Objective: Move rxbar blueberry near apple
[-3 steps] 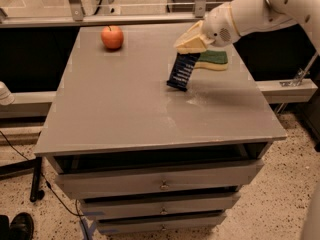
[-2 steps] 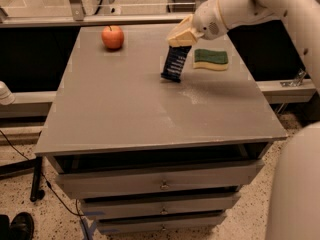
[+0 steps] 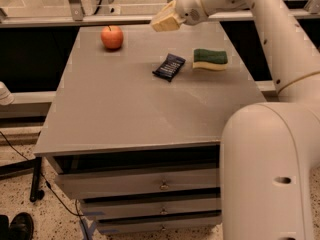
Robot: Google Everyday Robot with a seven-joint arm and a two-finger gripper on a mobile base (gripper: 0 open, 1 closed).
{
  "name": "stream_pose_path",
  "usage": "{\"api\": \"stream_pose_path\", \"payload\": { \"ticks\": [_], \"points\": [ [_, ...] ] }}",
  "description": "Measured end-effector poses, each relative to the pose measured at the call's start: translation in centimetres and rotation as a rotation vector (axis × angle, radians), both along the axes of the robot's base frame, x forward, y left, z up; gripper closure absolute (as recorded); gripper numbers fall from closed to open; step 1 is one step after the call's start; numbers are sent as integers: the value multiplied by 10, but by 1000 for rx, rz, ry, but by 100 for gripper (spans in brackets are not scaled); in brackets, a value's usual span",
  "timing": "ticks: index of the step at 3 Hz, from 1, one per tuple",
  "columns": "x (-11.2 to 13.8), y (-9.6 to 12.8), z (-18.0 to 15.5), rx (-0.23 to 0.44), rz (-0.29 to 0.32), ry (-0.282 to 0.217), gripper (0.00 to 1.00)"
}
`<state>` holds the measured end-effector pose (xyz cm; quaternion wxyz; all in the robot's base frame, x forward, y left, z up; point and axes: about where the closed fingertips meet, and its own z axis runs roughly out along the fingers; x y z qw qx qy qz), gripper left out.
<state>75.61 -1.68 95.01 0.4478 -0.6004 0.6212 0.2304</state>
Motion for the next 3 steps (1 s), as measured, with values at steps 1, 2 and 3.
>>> {"api": "stream_pose_path", "payload": {
  "ticks": [1, 2, 3],
  "points": [
    [11, 30, 7, 34, 18, -3, 100],
    [12, 33, 7, 35, 23, -2, 82],
    [12, 37, 4, 36, 27, 1, 59]
  ]
}}
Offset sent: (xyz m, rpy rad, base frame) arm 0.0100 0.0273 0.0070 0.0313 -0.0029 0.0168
